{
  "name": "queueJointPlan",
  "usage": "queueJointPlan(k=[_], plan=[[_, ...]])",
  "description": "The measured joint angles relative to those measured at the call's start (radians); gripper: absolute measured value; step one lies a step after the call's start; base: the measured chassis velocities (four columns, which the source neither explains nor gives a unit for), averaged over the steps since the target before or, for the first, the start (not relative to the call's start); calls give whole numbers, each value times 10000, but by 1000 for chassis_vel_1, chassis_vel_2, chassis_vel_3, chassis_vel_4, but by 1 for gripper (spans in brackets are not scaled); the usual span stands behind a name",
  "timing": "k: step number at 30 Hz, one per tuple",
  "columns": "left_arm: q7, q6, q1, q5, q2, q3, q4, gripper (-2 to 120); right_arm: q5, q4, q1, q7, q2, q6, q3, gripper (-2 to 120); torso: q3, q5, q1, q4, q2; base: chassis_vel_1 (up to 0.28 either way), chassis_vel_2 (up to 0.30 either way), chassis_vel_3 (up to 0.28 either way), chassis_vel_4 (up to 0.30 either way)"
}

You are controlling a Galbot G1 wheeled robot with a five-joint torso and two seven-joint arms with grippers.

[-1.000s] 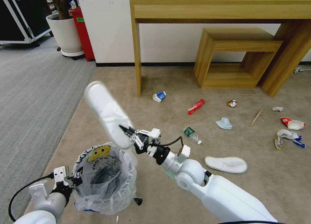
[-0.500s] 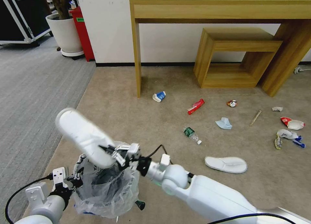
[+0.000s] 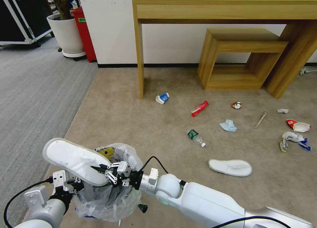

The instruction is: Pick up the trash bin and place the garbage on the floor into it.

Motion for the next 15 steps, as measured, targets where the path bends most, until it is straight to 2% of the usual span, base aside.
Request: queueJointPlan(k=[5, 7, 8, 15], plan=[[1, -10, -14, -37, 40, -35, 28, 1, -124, -40, -59, 5, -64, 9, 1, 14, 0, 0, 0, 0, 0, 0, 0, 0, 0], [-6, -14, -43, -70, 62, -47, 60, 1, -159, -65, -91, 0, -123, 41, 10, 25, 0, 1, 0, 0, 0, 0, 0, 0, 0], [-6, -14, -43, -70, 62, -47, 60, 1, -159, -65, -91, 0, -123, 41, 10, 25, 0, 1, 0, 0, 0, 0, 0, 0, 0], [-35, -34, -166, -109, 76, -42, 191, 1, -305, -157, -150, -80, -278, 158, 157, 53, -1, 1, 0, -1, 0, 0, 0, 0, 0]])
